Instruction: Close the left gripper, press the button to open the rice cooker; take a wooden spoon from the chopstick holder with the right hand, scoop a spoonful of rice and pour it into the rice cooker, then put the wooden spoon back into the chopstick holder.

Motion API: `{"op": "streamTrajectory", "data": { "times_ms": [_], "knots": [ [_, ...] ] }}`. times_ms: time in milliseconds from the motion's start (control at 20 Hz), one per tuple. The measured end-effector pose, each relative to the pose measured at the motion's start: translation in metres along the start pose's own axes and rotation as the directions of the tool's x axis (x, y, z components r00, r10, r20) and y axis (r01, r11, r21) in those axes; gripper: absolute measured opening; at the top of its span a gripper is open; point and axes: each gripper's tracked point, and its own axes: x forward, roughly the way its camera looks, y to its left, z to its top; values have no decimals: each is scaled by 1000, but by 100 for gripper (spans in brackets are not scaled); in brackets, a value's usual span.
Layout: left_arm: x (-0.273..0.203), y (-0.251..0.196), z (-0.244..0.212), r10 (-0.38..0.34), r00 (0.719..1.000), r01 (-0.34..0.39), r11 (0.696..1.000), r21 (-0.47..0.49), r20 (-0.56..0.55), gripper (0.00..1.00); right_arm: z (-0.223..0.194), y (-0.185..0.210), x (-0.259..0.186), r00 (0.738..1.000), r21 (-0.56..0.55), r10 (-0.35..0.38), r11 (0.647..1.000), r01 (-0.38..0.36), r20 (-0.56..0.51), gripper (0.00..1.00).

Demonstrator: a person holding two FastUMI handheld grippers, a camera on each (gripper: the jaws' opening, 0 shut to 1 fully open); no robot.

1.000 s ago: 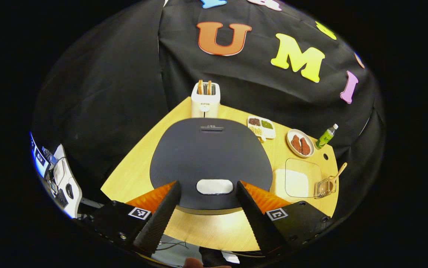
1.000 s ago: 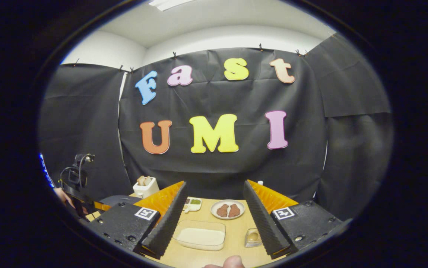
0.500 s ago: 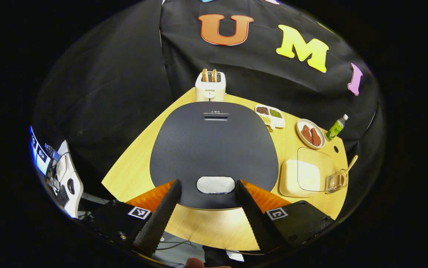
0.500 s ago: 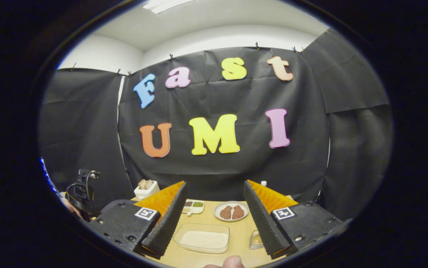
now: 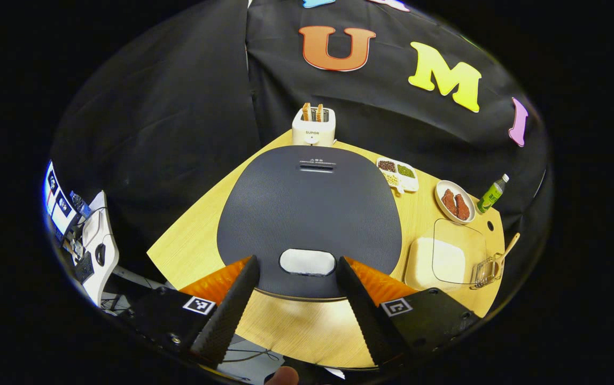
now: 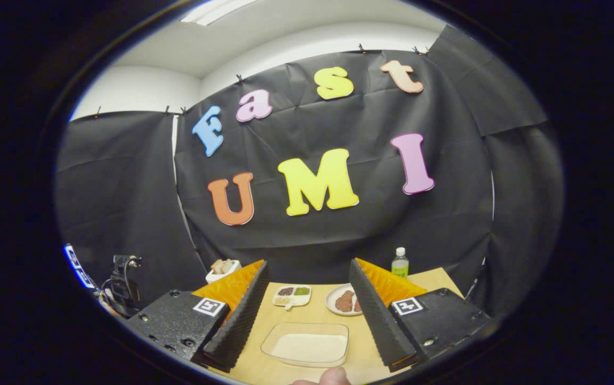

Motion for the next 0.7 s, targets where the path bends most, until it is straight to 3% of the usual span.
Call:
{"op": "streamTrajectory", "data": {
  "times_ms": [350, 550, 700],
  "knots": [
    [-1, 2, 9, 25, 996, -22, 999, -31, 80, 96, 6, -1, 0, 1000, -17, 14, 1000, -14, 9, 99],
    [-35, 0, 18, -26, 988, 39, 996, -82, 153, 94, 35, 4, -37, 998, -56, -11, 998, 14, 64, 96],
    [-84, 7, 27, -71, 966, 88, 994, -58, 248, 95, 45, 24, -71, 994, -90, -41, 995, 51, 106, 96]
  ]
}}
